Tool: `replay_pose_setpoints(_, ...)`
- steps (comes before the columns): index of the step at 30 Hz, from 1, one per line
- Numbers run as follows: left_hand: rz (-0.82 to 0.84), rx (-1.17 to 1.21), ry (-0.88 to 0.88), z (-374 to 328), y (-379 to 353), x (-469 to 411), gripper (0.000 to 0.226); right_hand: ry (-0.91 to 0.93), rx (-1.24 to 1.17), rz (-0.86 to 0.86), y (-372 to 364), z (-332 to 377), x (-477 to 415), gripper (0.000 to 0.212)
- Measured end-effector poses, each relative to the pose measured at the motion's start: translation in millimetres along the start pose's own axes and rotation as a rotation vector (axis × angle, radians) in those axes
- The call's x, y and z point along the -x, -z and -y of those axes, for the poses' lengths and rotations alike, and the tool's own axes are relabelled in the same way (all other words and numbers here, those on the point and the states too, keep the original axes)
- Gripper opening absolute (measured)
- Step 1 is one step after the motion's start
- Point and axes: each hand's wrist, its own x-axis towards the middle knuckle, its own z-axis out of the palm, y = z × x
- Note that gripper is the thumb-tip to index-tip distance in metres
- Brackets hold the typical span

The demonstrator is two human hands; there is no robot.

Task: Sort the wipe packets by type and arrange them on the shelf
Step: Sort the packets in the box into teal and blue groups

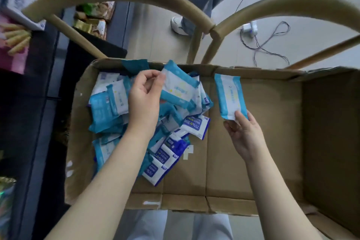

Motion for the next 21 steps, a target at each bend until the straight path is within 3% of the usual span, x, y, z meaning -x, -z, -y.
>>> replay_pose_setpoints(3, 0.053, 0.070, 0.128, 1, -47, 6, 0.008, 0.007, -0.068, -0.089, 36, 11, 3, 0.016)
replay_pose_setpoints(8, 0.169, -0.090, 0.420, 44, -135, 11, 0.013, 0.011, -0.087, -0.250, 104, 32, -6, 0.017)
replay_pose_setpoints(14, 0.275, -0.209, 0.458, 97, -233, 3, 0.016, -0.022, -0.032, -0.389, 163, 66, -53, 0.015)
replay_pose_setpoints(16, 0.270, -0.235, 0.487, 109, -261, -7, 0.029, -0.020, -0.002, -0.401, 173, 75, -72, 0.015)
replay_pose_setpoints(18, 0.230, -0.273, 0.508, 117, -284, -16, 0.056, -0.025, 0.026, -0.406, 178, 82, -87, 0.012)
replay_pose_setpoints(21, 0.052, -0.142, 0.514, 130, -304, -21, 0.079, -0.040, 0.016, -0.439, 179, 87, -102, 0.014)
